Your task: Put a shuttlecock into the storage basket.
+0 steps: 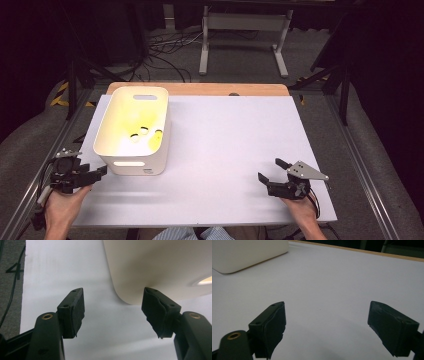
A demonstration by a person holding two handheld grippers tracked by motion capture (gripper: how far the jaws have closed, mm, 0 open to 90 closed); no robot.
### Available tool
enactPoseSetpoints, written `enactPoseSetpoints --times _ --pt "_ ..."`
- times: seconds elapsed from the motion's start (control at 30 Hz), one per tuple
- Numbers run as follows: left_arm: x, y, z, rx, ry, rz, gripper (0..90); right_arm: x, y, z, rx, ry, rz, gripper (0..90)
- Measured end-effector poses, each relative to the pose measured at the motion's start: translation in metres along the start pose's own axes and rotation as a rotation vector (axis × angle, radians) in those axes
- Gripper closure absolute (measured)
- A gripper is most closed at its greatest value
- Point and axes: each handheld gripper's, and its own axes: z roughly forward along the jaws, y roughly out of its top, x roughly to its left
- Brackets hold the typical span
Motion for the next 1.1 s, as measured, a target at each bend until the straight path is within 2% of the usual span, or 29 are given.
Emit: enactPoseSetpoints --times 0.13,0.47,0.77,1.1 --pt "0.0 -0.004 0.002 -0.005 -0.006 -0.012 35.3 0.0 0.0 0.0 0.0 0.002 0.001 15.3" --pt "-0.003 -0.01 -0.001 -0.052 0.001 0.011 34.4 0.0 0.001 0.001 -0.004 0.005 -0.001 15.3" --pt "-0.006 -0.016 0.0 -0.094 -0.011 0.016 34.0 0.001 0.001 0.001 -0.004 0.005 -0.003 15.3" --pt "-0.007 -0.021 0.001 -0.14 -0.028 -0.002 33.4 0.001 0.002 0.001 -0.006 0.005 -0.002 15.3"
